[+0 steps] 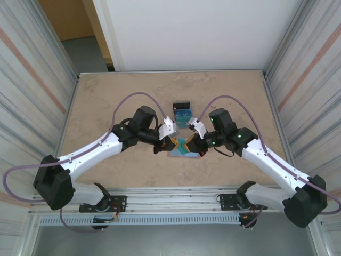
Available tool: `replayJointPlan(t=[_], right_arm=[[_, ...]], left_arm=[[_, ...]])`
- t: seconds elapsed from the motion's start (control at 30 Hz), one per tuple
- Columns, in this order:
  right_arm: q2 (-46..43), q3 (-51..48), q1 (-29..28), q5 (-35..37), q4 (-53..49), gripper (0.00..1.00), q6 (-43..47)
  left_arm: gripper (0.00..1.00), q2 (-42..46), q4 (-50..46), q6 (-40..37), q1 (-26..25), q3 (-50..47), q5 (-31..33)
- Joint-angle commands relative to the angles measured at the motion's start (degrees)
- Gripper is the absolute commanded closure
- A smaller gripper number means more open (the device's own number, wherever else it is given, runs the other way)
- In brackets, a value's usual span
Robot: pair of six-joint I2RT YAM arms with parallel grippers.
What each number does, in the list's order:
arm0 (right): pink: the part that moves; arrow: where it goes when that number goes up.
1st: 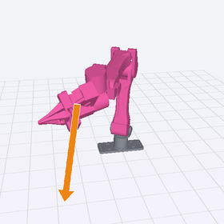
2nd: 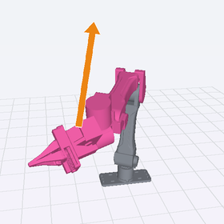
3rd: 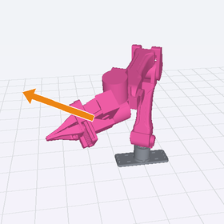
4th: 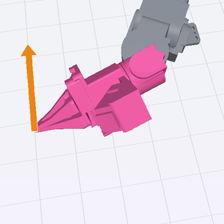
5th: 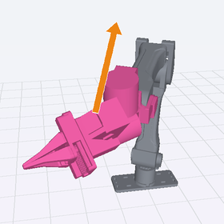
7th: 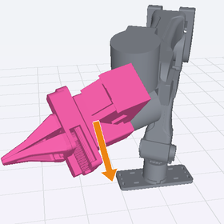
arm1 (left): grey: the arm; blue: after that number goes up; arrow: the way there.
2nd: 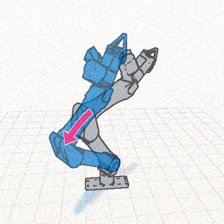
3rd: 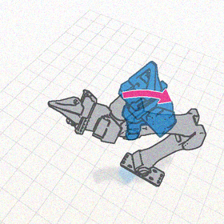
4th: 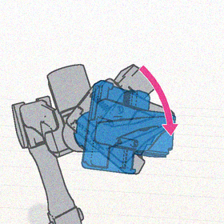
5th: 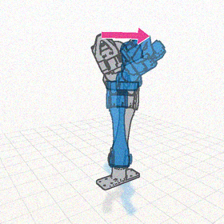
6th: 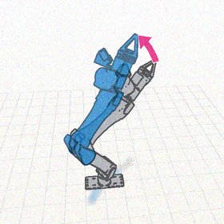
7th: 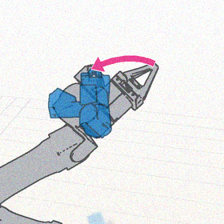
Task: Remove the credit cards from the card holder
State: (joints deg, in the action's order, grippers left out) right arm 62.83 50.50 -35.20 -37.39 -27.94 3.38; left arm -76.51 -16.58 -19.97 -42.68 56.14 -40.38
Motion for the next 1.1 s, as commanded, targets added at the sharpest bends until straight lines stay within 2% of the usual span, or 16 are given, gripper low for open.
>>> replayJointPlan(t=[0.0, 0.07, 0.1, 0.13, 0.17, 0.23, 0.4, 0.63, 0.83, 1.07], right_arm=[[-0.8, 2.4, -0.4, -1.9, 0.6, 0.97, 0.8], [-0.9, 2.1, -0.1, -0.7, 1.2, 0.88, 0.1], [-1.1, 1.9, 0.1, 0.0, 1.7, 0.8, -0.4], [-1.4, 1.5, 0.4, 0.6, 2.1, 0.65, -0.9], [-1.7, 1.1, 0.9, 0.9, 2.8, 0.56, -1.6], [-3.2, -0.6, 2.6, 0.5, 5.0, 0.47, -3.3], [-10.3, -8.0, 6.8, -2.1, 15.5, 0.42, -10.5], [-16.9, -19.8, 7.2, -2.7, 36.3, 0.36, -23.4], [-15.8, -24.6, 6.9, -4.1, 54.0, 0.34, -32.2], [-11.0, -21.7, 4.8, -6.6, 61.4, 0.35, -33.5]], left_arm=[[1.0, -0.6, -0.3, -1.1, 0.2, 1.6, -1.9], [1.0, -0.4, 0.2, -0.5, 0.3, 1.4, -2.2], [1.0, -0.1, 0.5, -0.2, 0.3, 1.3, -2.2], [1.0, 0.2, 1.1, 0.5, 0.2, 1.0, -2.1], [1.0, 0.7, 2.1, 1.2, 0.3, 0.5, -1.6], [1.0, 2.4, 4.7, 3.6, 0.2, -1.3, 0.6], [1.0, 9.5, 14.2, 12.5, 0.3, -7.7, 9.4], [1.0, 19.6, 29.7, 26.0, 0.3, -17.6, 16.8], [1.0, 22.2, 38.9, 33.8, 0.3, -21.3, 15.6], [1.0, 20.9, 46.2, 39.0, 0.3, -22.1, 11.1]])
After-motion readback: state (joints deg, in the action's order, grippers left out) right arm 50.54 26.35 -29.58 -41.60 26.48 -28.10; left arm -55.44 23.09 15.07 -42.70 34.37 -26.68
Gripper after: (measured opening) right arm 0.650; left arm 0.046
